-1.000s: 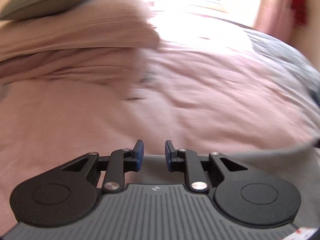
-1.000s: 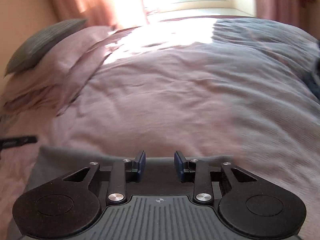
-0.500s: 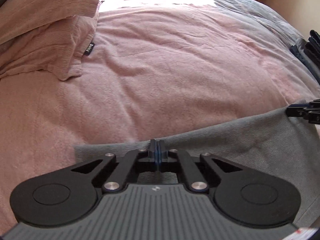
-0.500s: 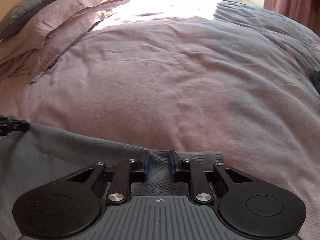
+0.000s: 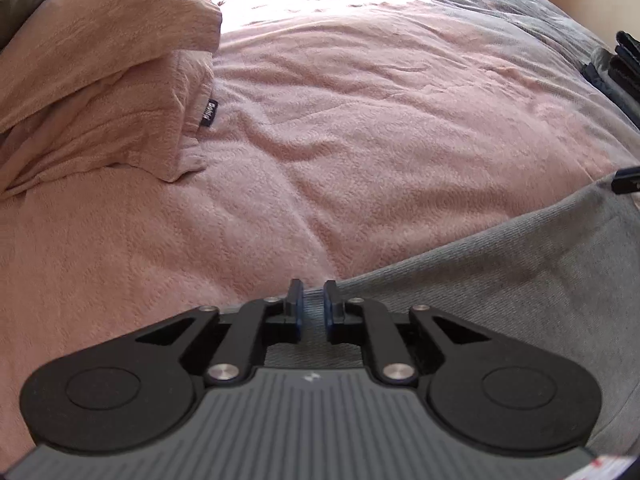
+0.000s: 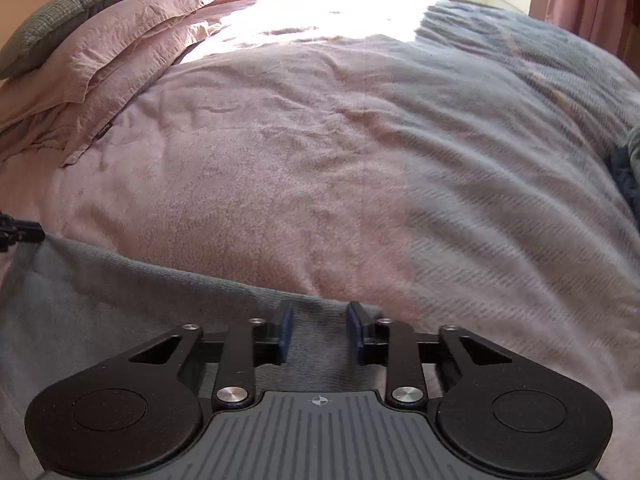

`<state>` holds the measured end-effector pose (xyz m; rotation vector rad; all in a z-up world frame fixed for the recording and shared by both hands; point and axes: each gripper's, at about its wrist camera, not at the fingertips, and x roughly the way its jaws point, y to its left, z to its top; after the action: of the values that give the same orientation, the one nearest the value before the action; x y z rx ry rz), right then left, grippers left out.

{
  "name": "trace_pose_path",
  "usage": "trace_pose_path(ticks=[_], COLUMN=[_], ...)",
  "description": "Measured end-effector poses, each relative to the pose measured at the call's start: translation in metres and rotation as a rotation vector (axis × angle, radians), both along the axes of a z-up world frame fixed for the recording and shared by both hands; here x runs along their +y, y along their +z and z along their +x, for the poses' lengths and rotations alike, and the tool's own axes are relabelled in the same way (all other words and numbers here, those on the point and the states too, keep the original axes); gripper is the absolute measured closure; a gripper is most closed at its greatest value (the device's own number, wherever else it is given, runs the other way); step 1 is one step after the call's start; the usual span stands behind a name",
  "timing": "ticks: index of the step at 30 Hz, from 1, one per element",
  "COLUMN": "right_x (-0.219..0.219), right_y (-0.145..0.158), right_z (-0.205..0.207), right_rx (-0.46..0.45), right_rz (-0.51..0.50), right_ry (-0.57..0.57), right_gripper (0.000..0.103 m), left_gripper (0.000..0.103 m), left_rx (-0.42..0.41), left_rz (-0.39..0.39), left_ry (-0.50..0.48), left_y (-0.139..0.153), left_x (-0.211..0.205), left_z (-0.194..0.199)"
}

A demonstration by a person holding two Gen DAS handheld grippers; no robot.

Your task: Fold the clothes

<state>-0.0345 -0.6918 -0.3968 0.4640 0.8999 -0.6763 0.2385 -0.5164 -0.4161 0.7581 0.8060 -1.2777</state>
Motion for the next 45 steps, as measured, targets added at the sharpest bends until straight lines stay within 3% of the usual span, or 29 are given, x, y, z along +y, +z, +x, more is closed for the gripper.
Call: trace_pose_path(ticks=[1, 3, 6, 10, 17, 18, 19, 20, 21, 24, 28, 33, 36, 40, 44, 45], right_x=[-0.003, -0.012, -0.025, -0.038, -0.055, -0.055, -0.056, -0.056, -0.052, -0.031, 0.016, 0.115, 0.179, 0.261, 0.336, 0.353], right_y=[0.004, 0.01, 0.012, -0.003, -0.03, -0.03, -0.029, -0.026, -0.022, 0.001, 0.053, 0.123, 0.152, 0.162, 0.129, 0.115], right_z=[-0.006, -0.017, -0.016, -0.004, 0.005, 0.005, 0.003, 0.002, 0.001, -0.004, -0.024, -0.064, -0.093, -0.134, -0.168, -0.176], right_rx=[-0.002, -0.003, 0.006, 0.043, 0.044, 0.038, 0.037, 0.027, 0.015, 0.006, -0.073, -0.132, -0.139, -0.098, 0.025, 0.047], right_rz=[-0.004, 0.011, 0.054, 0.116, 0.199, 0.208, 0.218, 0.234, 0.233, 0.128, -0.029, -0.248, -0.33, -0.352, -0.247, -0.172], right_ry=[0.017, 0.068, 0.18, 0.262, 0.28, 0.286, 0.28, 0.28, 0.276, 0.276, 0.245, 0.244, 0.249, 0.29, 0.372, 0.379], right_gripper=[0.058, 0.057, 0.057, 0.057, 0.06, 0.07, 0.087, 0.093, 0.095, 0.096, 0.096, 0.097, 0.097, 0.097, 0.096, 0.092], left_gripper=[0.077, 0.074, 0.052, 0.051, 0.049, 0.05, 0.06, 0.069, 0.084, 0.096, 0.098, 0.098, 0.098, 0.098, 0.096, 0.092], left_rx=[0.002, 0.041, 0.031, -0.021, 0.014, 0.013, 0.02, 0.038, 0.038, -0.08, -0.161, -0.139, -0.11, -0.081, -0.012, 0.014], left_rz=[-0.005, -0.011, 0.058, 0.121, 0.187, 0.191, 0.196, 0.201, 0.206, 0.182, 0.056, -0.133, -0.201, -0.186, -0.054, -0.01], left_ry=[-0.021, -0.11, -0.311, -0.436, -0.541, -0.549, -0.554, -0.571, -0.597, -0.655, -0.6, -0.442, -0.357, -0.276, -0.156, -0.12], left_y=[0.004, 0.012, 0.013, -0.003, -0.029, -0.029, -0.029, -0.028, -0.027, -0.021, 0.016, 0.093, 0.135, 0.154, 0.123, 0.112], left_x=[0.004, 0.009, 0.001, -0.016, -0.026, -0.025, -0.025, -0.024, -0.022, -0.007, 0.025, 0.106, 0.169, 0.259, 0.332, 0.347], left_z=[0.009, 0.025, 0.027, 0.027, 0.033, 0.033, 0.032, 0.03, 0.026, 0.009, -0.001, -0.013, -0.034, -0.079, -0.121, -0.129])
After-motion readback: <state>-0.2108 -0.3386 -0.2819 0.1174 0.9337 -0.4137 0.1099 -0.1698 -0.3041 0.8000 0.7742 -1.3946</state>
